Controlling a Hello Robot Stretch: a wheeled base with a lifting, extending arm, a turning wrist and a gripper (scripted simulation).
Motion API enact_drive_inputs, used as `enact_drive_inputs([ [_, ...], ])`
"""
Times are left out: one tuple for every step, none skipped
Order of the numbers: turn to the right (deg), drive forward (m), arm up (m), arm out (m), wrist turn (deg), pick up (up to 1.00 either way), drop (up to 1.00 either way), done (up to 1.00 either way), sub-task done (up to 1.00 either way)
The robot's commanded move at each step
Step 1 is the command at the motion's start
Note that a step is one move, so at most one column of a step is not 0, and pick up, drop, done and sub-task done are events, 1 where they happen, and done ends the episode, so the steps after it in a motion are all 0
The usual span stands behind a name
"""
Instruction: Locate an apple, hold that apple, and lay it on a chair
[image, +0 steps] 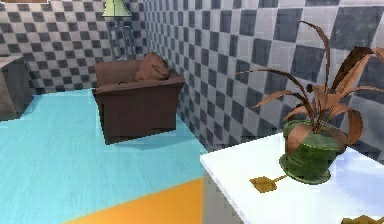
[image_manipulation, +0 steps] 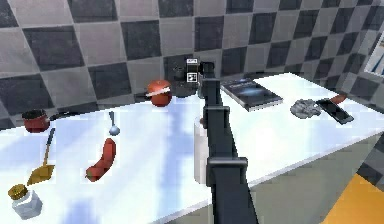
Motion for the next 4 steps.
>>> enact_drive_inputs([
  [0.0, 0.00, 0.08, 0.00, 0.0, 0.00, 0.00, 0.00, 0.00],
  [0.0, 0.00, 0.00, 0.00, -45.0, 0.00, 0.00, 0.00, 0.00],
  [0.0, 0.00, 0.00, 0.00, -45.0, 0.00, 0.00, 0.00, 0.00],
  [0.0, 0.00, 0.00, 0.00, -6.0, 0.00, 0.00, 0.00, 0.00],
])
